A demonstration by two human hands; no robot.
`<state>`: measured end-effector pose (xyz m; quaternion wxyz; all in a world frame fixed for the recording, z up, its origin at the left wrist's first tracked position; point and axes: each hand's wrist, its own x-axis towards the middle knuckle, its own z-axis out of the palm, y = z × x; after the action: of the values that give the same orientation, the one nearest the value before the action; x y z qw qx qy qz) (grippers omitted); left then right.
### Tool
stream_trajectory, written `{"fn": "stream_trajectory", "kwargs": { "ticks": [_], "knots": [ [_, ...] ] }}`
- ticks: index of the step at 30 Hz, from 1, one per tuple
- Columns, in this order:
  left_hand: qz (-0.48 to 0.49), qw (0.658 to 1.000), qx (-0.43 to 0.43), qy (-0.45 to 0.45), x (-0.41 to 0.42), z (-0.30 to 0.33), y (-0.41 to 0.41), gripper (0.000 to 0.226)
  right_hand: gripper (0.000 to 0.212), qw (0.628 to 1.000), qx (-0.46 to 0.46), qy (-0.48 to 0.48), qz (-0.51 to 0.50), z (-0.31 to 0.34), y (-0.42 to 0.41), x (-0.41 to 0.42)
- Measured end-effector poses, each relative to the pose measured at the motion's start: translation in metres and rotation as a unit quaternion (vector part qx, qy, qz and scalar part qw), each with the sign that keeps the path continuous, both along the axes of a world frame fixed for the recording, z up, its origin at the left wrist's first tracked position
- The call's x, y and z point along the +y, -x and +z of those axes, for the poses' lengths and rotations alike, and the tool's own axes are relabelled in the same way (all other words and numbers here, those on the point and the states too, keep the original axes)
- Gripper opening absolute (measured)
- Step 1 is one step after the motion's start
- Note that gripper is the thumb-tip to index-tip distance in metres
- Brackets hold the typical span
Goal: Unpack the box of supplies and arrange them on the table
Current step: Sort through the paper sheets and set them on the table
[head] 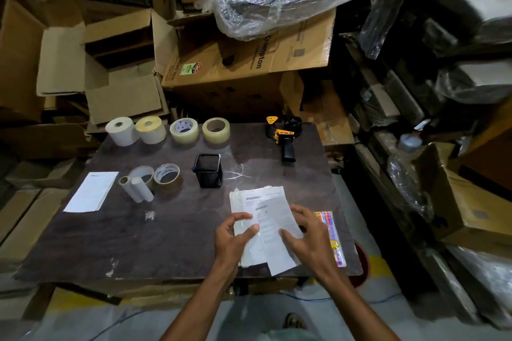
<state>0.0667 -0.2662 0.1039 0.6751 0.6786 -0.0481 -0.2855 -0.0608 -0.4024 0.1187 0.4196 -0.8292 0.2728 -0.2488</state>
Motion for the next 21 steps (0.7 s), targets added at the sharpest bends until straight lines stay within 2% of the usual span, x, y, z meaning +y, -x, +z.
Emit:
{"fn": "stream_trajectory", "kwargs": {
  "ticks": [12,21],
  "knots": [
    [-0.004,0.999,0.045,0.028,0.004,-0.004,0.003,0.024,0.03,0.987,0.045,0.144,0.053,-0.017,-0.002,0.011],
    [0.001,0.999,0.031,0.027,0.007,-0.006,0.003,0.023,0.036,0.987,0.051,0.144,0.05,-0.011,-0.004,0.013]
  ]
}}
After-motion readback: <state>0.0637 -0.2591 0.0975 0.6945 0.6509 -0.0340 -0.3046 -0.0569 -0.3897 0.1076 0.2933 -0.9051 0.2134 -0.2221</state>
